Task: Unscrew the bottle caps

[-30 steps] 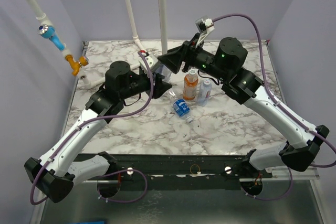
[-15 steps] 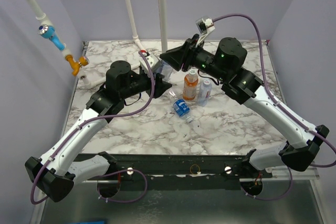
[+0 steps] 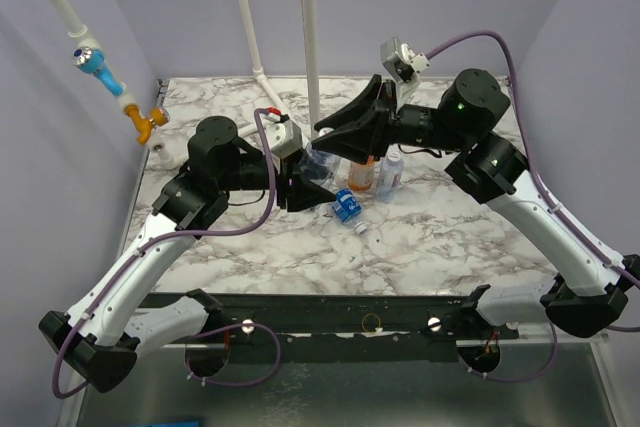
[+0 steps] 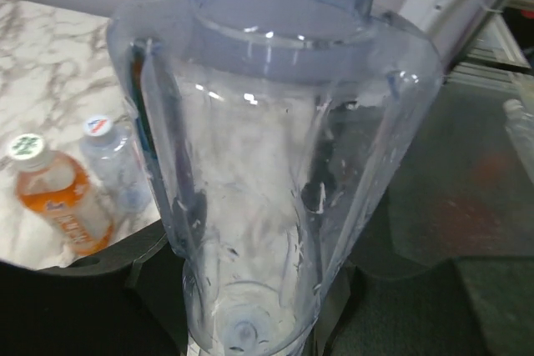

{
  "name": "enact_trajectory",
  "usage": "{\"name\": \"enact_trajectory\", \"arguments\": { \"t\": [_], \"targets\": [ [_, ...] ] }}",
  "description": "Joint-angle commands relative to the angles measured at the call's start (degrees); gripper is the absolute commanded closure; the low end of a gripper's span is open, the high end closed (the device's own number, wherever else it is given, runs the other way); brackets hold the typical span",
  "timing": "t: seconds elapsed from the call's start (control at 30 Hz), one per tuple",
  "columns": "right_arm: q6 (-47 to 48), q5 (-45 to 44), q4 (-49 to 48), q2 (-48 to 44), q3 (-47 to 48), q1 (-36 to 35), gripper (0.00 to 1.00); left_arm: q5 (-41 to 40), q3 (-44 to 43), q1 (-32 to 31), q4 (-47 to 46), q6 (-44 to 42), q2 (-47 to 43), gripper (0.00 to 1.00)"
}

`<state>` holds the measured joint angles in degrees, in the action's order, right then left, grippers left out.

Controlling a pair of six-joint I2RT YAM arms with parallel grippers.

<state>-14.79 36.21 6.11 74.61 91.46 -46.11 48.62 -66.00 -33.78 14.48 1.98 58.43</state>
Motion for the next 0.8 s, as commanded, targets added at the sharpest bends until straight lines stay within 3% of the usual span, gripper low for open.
{"name": "enact_trajectory", "arguments": {
  "t": [0.0,0.1,0.27,0.33,0.47,0.6,0.77],
  "targets": [
    [2.6,17.75,-0.05,0.06,3.55,0.63,1.0,11.72,-0.37,-0.15,4.34,2.9,-0.01,0.85],
    [2.67,21.16,0.4,0.26,4.62,1.15,0.99,13.54,-0.35,-0.15,4.85,3.65,-0.16,0.85],
    [2.43,18.9,-0.58,-1.6,3.83,2.06,0.99,12.64,0.2,-0.15,5.23,3.22,-0.51,0.85],
    [3.55,10.41,1.15,-2.72,3.76,2.12,1.0,10.19,0.75,-0.15,5.29,2.29,-0.83,0.86],
    [5.58,-15.02,7.08,-4.8,2.48,3.0,1.0,2.71,2.15,-0.15,5.3,-1.02,-2.33,0.87],
    [2.68,-37.63,10.49,-8.09,-4.72,5.96,0.99,-2.99,3.68,-0.13,5.31,-4.43,-3.95,0.87],
    [-7.48,-48.55,14.0,-14.5,-19.21,15.76,0.99,-2.29,5.26,-0.15,5.3,-4.6,-5.35,0.86]
  ]
}}
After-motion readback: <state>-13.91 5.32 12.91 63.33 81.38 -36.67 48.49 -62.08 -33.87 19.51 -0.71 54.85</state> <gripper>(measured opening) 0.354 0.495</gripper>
